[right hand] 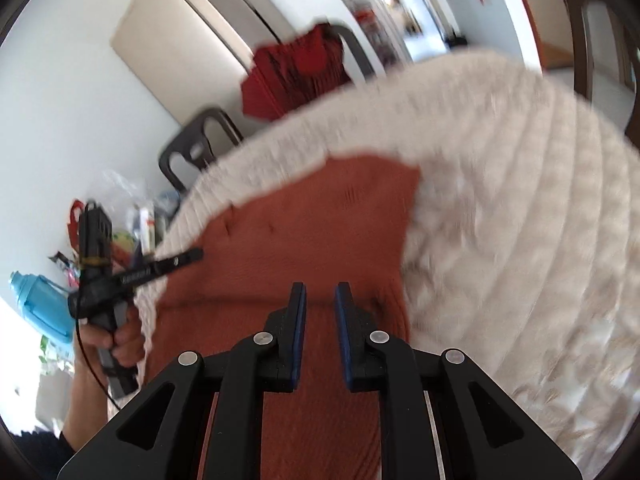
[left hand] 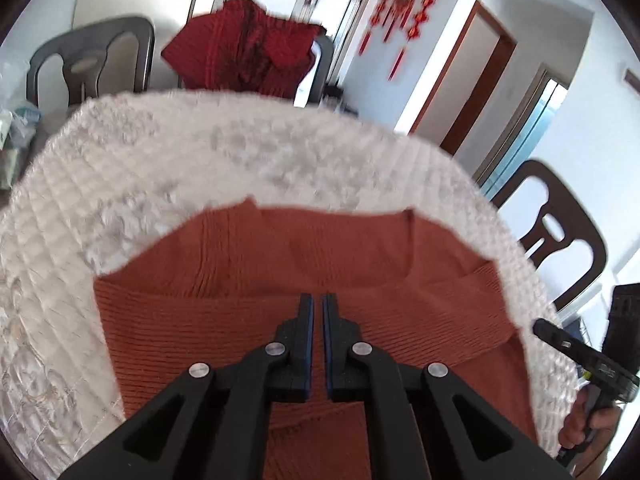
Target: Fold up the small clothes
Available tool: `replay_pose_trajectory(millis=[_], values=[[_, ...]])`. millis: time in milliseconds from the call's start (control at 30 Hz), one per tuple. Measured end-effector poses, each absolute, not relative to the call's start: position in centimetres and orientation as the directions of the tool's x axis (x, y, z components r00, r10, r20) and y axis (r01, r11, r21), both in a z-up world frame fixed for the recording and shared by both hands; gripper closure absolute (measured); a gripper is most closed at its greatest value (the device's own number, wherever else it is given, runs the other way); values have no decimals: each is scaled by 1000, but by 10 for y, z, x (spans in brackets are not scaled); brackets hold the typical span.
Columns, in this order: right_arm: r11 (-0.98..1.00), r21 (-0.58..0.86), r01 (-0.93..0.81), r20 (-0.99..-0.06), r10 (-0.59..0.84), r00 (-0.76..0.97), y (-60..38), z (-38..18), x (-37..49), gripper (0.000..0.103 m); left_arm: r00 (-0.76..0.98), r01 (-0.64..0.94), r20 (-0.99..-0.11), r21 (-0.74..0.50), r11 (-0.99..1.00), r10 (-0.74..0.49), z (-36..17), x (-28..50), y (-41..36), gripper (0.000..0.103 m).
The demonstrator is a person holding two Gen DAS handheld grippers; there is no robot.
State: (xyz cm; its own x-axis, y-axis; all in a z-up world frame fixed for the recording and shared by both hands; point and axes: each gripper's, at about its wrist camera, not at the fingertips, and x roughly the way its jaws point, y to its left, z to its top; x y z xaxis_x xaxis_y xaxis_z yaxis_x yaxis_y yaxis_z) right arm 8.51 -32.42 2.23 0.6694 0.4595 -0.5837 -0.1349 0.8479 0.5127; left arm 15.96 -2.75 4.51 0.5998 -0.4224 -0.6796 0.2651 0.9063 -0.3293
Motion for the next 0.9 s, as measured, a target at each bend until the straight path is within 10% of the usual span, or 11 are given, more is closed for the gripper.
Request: replay_pose_trajectory(millis=[167,900], values=[[887,460,-50,-686,390,614,-323,-6,118,88,553,335,-696,-318,887,-458,35,157,-58,87],[836,548,-13,-611,410,677,-364,7,129,92,581,335,-703,-252,908,-410,33,146,-64,87]])
